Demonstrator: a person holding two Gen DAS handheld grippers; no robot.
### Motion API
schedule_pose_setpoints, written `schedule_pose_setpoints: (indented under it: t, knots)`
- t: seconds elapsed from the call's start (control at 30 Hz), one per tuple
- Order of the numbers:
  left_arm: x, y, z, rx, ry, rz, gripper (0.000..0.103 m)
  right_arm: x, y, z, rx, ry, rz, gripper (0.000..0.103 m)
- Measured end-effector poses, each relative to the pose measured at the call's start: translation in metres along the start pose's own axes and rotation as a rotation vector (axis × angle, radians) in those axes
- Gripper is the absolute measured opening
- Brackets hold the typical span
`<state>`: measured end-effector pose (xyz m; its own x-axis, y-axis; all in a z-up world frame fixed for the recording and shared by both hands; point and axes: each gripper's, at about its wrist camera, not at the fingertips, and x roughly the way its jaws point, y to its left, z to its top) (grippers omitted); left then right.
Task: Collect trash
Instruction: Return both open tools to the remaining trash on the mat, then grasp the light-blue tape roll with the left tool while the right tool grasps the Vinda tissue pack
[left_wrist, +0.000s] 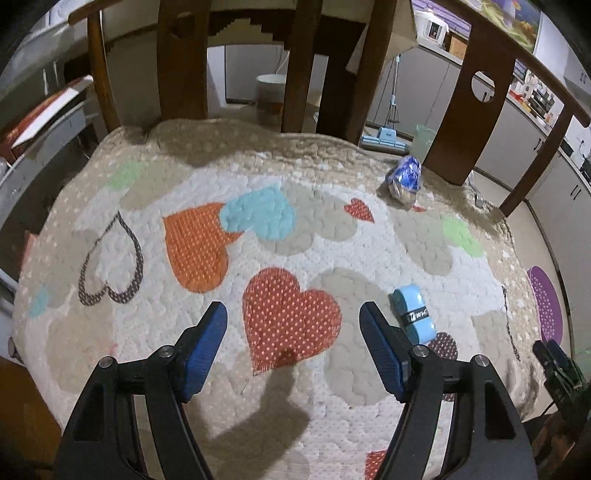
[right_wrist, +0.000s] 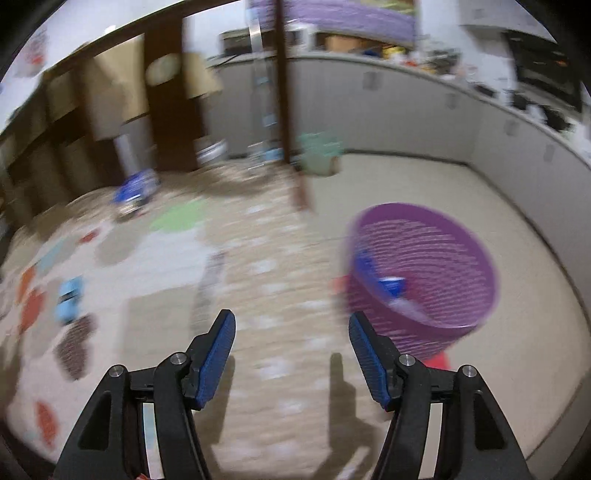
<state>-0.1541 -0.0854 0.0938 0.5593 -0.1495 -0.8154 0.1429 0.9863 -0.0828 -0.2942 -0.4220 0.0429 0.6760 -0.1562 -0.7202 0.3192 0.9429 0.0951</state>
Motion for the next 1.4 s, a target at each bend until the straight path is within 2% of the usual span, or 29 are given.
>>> schedule_pose_setpoints:
  t: [0.2, 0.33, 0.6, 0.73, 0.97, 1.03, 1.2, 1.23, 1.3, 1.4]
  knots:
    - [0.003, 0.018, -0.004, -0.02, -0.002, 0.011, 0.073, 0.013, 0.088, 0.011, -0.138, 0.09, 0.239, 0.068]
    - [0.002, 0.02, -0.008, -0.042, 0.012, -0.013, 0.073, 0.024, 0.123, 0.024, -0.177, 0.114, 0.298, 0.068]
    - [0.029, -0.045, -0.023, 0.102, 0.099, -0.17, 0.073, 0.067, 0.136, 0.087, -0.154, 0.172, 0.293, 0.068]
    - [0.045, -0.068, -0.022, 0.126, 0.14, -0.237, 0.072, 0.101, 0.143, 0.125, -0.136, 0.221, 0.302, 0.068]
    - [0.061, -0.071, -0.008, 0.089, 0.156, -0.275, 0.07, 0.183, 0.175, 0.179, -0.044, 0.31, 0.313, 0.068]
    - [0.065, -0.073, -0.007, 0.09, 0.166, -0.279, 0.062, 0.204, 0.181, 0.188, -0.019, 0.336, 0.306, 0.069]
    - [0.074, -0.077, -0.007, 0.089, 0.212, -0.309, 0.061, 0.244, 0.184, 0.196, 0.021, 0.388, 0.258, 0.071]
    - [0.075, -0.077, -0.006, 0.087, 0.217, -0.315, 0.061, 0.247, 0.18, 0.196, 0.033, 0.4, 0.264, 0.068]
    - [0.075, -0.075, -0.006, 0.079, 0.221, -0.324, 0.061, 0.243, 0.171, 0.198, 0.051, 0.404, 0.299, 0.036]
    - [0.077, -0.074, -0.007, 0.065, 0.228, -0.33, 0.061, 0.223, 0.156, 0.199, 0.046, 0.378, 0.281, 0.037]
